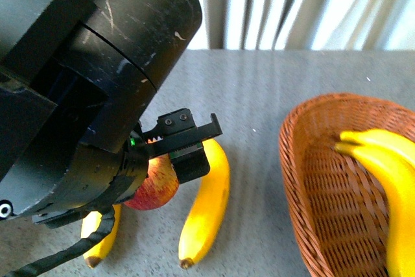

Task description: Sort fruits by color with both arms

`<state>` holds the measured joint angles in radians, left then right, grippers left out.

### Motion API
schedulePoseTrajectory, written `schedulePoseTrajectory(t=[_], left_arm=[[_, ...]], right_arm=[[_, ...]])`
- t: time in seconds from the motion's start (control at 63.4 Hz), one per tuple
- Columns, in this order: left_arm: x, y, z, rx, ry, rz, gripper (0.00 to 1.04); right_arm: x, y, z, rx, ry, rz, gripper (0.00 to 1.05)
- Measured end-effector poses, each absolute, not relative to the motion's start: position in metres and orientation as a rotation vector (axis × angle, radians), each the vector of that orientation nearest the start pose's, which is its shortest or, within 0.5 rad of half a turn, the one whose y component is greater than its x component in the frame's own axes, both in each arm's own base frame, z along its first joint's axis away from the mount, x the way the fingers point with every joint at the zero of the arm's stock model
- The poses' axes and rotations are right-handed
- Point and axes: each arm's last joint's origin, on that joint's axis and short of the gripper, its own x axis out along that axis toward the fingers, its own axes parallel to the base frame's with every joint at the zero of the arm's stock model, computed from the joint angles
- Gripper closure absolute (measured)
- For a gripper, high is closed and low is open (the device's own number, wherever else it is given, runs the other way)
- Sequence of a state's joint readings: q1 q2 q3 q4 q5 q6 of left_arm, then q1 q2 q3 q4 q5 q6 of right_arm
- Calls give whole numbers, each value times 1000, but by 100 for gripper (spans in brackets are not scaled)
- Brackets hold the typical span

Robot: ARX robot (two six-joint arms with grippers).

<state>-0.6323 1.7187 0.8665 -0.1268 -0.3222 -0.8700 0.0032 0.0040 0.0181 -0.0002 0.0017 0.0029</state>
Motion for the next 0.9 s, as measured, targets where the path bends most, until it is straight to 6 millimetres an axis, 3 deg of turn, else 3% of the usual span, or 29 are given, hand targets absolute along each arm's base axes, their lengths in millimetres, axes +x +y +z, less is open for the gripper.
schedulePoseTrajectory(t=[0.205,0.426,0.695,0.9], left_arm=[[284,-108,178,-503,707,373,34],[294,-59,185,-571,627,546,34],[296,-20,170,-564,603,730,34],[299,-15,156,-561,631,749,34]], right_arm=[[97,0,169,3,-14,1,9],[97,0,169,3,-14,1,9],[97,0,169,3,-14,2,9],[97,0,169,3,-14,1,9]])
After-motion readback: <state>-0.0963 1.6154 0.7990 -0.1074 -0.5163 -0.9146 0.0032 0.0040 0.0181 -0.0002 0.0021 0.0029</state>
